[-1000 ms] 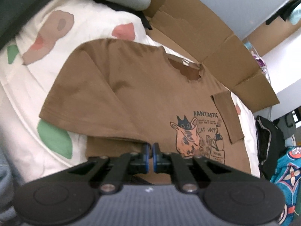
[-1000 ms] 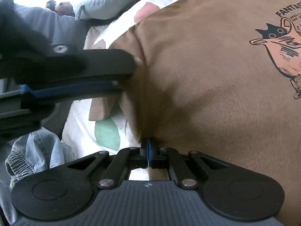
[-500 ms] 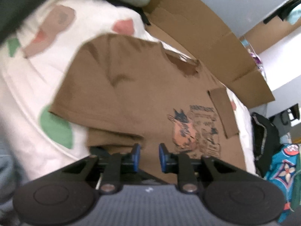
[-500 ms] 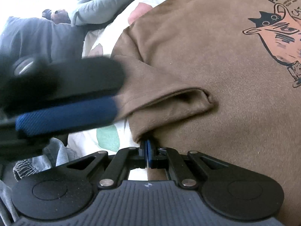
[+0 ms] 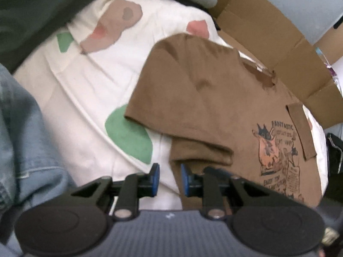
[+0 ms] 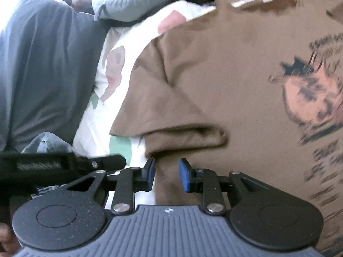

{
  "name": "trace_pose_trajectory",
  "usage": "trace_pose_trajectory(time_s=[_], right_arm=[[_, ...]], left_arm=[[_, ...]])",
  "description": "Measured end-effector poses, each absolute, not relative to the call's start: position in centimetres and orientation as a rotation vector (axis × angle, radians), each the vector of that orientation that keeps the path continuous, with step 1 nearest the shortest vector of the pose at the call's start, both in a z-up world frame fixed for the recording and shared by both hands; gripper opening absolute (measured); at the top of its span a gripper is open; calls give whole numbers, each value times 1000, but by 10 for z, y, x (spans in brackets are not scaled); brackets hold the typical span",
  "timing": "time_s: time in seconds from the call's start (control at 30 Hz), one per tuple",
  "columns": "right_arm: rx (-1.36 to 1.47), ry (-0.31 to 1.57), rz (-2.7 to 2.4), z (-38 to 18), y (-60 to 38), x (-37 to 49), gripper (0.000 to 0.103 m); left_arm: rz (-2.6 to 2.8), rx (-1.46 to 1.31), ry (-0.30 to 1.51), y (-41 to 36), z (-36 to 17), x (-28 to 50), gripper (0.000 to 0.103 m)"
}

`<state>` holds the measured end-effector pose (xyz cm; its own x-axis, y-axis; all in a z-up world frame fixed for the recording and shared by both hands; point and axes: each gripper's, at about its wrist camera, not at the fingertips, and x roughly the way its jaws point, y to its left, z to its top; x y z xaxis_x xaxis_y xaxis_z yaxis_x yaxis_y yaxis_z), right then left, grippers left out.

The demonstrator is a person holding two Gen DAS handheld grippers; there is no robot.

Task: Fold clothes
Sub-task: 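Fold the held sleeve side over the shirt body with the left tool while the right tool pinches the shirt, then open both tools and release the folded side onto the shirt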

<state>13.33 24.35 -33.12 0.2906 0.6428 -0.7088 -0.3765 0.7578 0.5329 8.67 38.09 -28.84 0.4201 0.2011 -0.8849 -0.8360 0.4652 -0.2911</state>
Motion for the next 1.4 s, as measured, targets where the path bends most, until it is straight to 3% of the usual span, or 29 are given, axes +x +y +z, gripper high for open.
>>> trace_pose_trajectory(time_s=[0.2,0.37,0.5,0.7,0.77,0.87,0.93,1.4], right_arm=[[191,1046,665,-319,233,146,31],[131,1037,631,-313,233,159,48],[36,1062,651,-322,239,169,48],[-17,1084,689,-331,244,176,46],[-8,1094,689,-332,243,179,37],[39,1139,686,-333,240,184,8],[50,1149,689,-331,239,184,4],[59,1122,588,-314,229,167,2]], left_arm=[[756,-816,913,381,-301,95,22],[753,-740,955,377,-309,103,22],[754,-730,945,377,-312,106,22],[772,-726,955,374,-316,109,10],[777,-731,952,373,-316,109,10],[783,-731,951,371,-316,108,9],[792,-728,950,368,-316,109,9],[828,-802,940,367,-317,112,9]])
